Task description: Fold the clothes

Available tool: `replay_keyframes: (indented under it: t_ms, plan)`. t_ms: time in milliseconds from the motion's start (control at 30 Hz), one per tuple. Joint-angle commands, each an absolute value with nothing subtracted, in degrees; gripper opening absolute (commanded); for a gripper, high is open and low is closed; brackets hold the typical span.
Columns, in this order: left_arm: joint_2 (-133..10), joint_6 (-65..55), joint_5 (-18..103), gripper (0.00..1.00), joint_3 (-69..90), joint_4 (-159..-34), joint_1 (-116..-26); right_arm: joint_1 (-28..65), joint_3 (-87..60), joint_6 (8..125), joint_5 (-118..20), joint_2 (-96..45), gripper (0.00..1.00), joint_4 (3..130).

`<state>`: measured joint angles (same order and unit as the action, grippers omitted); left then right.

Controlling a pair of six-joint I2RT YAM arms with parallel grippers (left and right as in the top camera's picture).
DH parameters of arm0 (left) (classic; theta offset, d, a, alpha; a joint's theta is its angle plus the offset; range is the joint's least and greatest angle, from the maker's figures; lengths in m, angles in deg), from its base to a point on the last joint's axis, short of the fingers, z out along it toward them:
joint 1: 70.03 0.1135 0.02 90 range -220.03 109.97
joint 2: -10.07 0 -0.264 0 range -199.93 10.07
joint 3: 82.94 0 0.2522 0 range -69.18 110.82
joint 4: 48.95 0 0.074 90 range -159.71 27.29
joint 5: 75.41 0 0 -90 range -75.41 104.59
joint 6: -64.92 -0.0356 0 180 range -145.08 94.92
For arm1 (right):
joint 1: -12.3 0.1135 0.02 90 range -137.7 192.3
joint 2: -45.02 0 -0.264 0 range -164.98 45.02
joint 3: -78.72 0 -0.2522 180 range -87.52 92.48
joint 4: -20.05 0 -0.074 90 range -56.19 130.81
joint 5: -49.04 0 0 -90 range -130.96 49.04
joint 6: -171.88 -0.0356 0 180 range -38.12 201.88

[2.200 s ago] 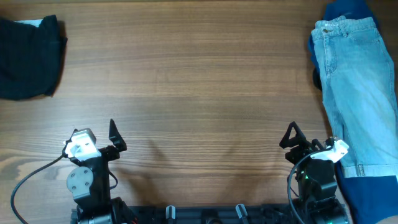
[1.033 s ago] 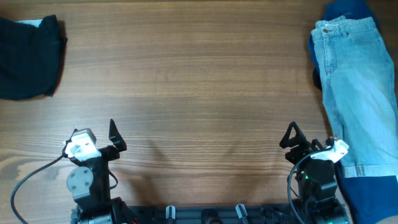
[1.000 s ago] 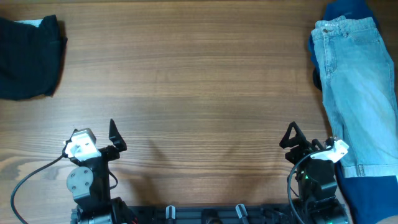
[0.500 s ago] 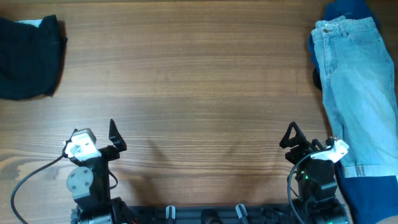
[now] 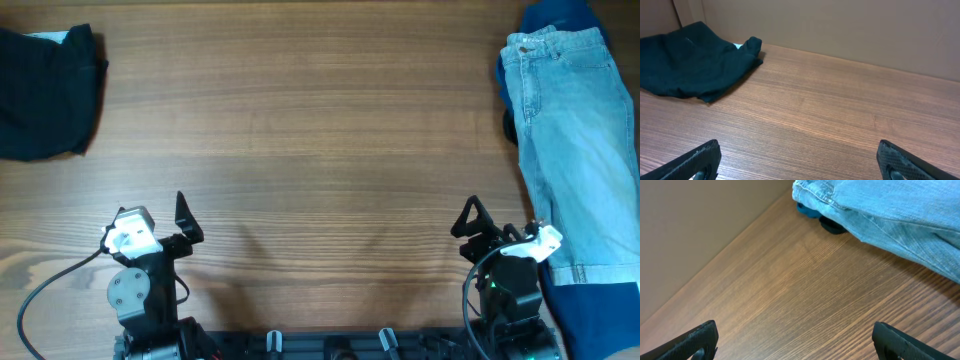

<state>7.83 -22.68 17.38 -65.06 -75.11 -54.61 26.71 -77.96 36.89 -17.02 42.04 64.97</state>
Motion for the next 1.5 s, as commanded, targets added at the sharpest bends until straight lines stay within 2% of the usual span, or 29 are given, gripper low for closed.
replay_keyframes:
  t_ms: [0,167,433,600,867,1200,1333,1467]
  plan:
    - [8.40,-23.18,16.42,1.00,-65.50,-74.79,-54.76,26.54,-78.04,36.72,-15.11,42.72,1.00,64.66]
    - [8.40,-23.21,16.37,1.00,-65.50,-74.76,-54.76,26.54,-78.04,34.88,-15.05,42.72,1.00,63.35]
    - [8.40,-23.36,13.21,1.00,-65.50,-74.55,-54.76,26.54,-78.04,13.79,-15.40,42.72,1.00,64.49]
    - [8.40,-23.38,13.18,1.00,-65.50,-74.52,-54.76,26.54,-78.06,6.31,-19.97,42.72,1.00,64.75]
    - [8.40,-23.14,15.70,1.00,-65.50,-74.72,-54.76,26.54,-78.04,6.86,-23.03,42.63,1.00,65.99]
    - [8.40,-18.18,16.83,1.00,-65.50,-74.72,-54.76,26.52,-78.00,9.07,-7.90,38.56,1.00,62.74]
    - [8.40,-18.18,16.94,1.00,-65.50,-74.72,-54.76,26.54,-78.00,22.22,-9.50,37.43,1.00,52.38]
    - [8.40,-18.18,18.56,1.00,-65.50,-74.68,-54.76,26.54,-78.00,53.04,-25.93,35.13,1.00,31.07]
